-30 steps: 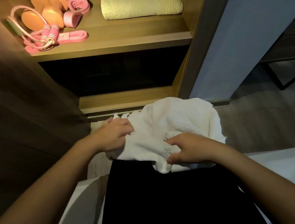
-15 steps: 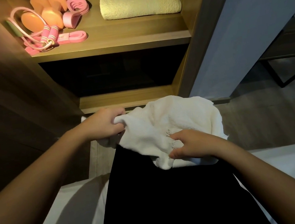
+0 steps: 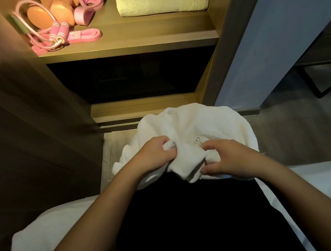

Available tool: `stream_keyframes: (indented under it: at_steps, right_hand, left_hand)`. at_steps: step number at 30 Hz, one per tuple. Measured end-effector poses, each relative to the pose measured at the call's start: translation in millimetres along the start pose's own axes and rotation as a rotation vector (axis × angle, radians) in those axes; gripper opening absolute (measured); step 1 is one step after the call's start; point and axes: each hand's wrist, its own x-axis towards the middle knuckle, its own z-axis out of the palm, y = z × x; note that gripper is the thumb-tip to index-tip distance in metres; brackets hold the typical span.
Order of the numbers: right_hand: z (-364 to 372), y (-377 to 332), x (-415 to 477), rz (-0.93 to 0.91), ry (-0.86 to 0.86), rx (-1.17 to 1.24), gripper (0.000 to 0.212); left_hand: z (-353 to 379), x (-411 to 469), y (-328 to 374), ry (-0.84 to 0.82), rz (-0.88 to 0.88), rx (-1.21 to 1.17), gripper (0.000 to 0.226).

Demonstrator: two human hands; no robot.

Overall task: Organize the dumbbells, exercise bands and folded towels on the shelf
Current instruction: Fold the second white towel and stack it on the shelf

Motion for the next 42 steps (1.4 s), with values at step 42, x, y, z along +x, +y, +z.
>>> stream_keyframes:
  at_steps: [42]
  right_hand:
    - [-1,-35,53,0.124,-0.203,-0.169,0.023]
  left_hand:
    - [-39,-107,-100,0.486,-0.236,-0.351,0.025]
